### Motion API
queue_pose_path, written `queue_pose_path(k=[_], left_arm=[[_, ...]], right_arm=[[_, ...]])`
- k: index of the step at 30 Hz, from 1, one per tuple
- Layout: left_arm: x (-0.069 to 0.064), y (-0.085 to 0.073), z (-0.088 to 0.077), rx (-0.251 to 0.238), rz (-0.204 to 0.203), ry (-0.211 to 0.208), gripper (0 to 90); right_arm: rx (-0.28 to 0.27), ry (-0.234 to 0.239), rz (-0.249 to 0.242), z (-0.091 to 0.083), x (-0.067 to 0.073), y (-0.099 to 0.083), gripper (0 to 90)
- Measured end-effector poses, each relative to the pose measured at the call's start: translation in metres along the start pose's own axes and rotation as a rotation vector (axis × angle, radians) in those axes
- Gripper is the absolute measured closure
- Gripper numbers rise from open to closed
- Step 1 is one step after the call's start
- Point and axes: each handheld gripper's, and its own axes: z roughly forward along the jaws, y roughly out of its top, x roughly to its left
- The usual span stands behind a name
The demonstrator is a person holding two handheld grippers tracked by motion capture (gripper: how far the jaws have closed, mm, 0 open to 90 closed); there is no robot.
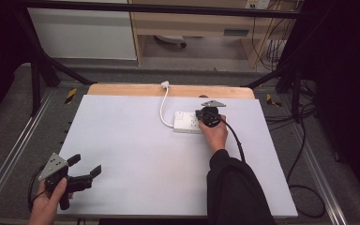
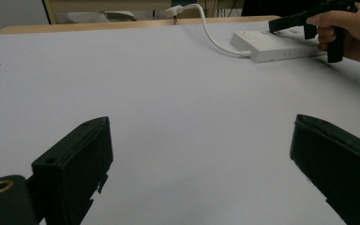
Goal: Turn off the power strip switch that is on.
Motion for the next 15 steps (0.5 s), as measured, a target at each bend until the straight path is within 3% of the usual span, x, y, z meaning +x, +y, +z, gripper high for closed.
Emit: queue_pose_path(k=[15], left_arm=[[0.0002, 0.0001, -0.0004, -0.004, -0.001, -0.001, 6.0]], right_arm=[[0.003, 0.000, -0.003, 0.0010, 0.0012, 0.0012, 90.0]])
